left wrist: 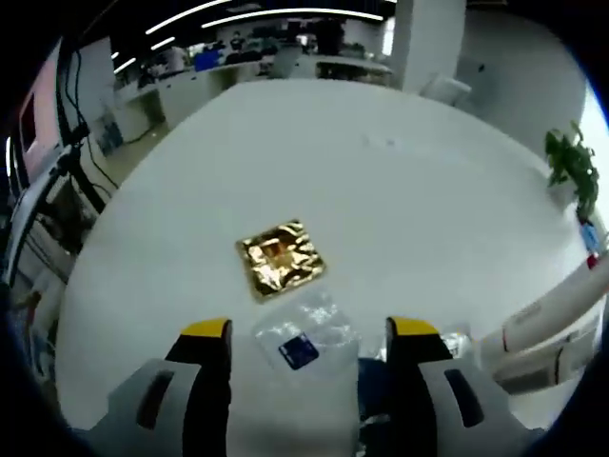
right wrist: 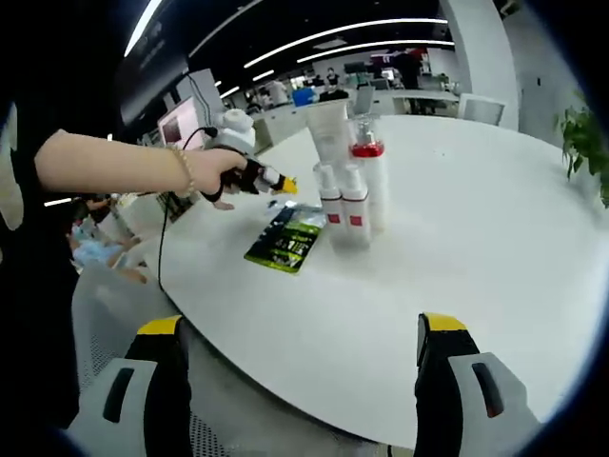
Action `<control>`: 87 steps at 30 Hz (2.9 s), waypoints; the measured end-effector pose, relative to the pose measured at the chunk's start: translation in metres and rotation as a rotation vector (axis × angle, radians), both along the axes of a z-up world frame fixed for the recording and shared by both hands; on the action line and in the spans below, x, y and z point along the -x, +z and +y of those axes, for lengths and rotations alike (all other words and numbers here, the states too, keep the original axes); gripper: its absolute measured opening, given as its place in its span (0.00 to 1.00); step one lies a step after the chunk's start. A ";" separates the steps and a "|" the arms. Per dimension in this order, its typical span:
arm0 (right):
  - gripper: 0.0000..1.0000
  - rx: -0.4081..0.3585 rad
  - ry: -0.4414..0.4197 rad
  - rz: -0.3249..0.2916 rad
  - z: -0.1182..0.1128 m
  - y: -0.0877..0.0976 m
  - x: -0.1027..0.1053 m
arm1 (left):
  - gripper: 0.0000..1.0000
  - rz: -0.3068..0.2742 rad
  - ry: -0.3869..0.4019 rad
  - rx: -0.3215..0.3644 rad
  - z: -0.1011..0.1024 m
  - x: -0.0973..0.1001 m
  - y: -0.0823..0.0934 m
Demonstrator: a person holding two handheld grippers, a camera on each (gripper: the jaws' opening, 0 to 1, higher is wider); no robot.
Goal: Arrange the skincare products in the storage area until every visible bottle or jar stands upright without overlapping.
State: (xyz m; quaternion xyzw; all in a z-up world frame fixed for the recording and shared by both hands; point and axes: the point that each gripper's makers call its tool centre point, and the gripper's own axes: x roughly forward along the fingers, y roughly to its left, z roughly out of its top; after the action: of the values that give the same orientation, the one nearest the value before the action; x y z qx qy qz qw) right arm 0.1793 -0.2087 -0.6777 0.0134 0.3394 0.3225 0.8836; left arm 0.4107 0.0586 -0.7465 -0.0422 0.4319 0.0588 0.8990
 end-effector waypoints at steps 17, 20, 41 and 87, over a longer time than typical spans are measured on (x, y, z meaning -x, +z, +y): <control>0.99 -0.006 -0.005 0.011 0.000 -0.002 0.000 | 0.54 0.050 -0.005 -0.050 0.007 -0.002 -0.014; 0.99 -0.004 -0.005 0.012 0.000 -0.002 0.000 | 0.54 0.052 0.000 -0.046 0.009 -0.004 -0.019; 0.99 -0.002 -0.007 0.013 0.000 -0.003 -0.001 | 0.01 0.036 -0.052 -0.049 0.024 -0.002 -0.022; 0.99 0.020 0.010 0.045 0.001 -0.010 0.002 | 0.56 0.085 -1.034 -0.097 -0.005 0.024 -0.016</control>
State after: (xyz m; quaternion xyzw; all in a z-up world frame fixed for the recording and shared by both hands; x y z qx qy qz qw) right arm 0.1773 -0.2076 -0.6876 0.0099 0.3623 0.3230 0.8743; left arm 0.3871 0.0532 -0.7620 0.2209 0.4292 -0.3711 0.7933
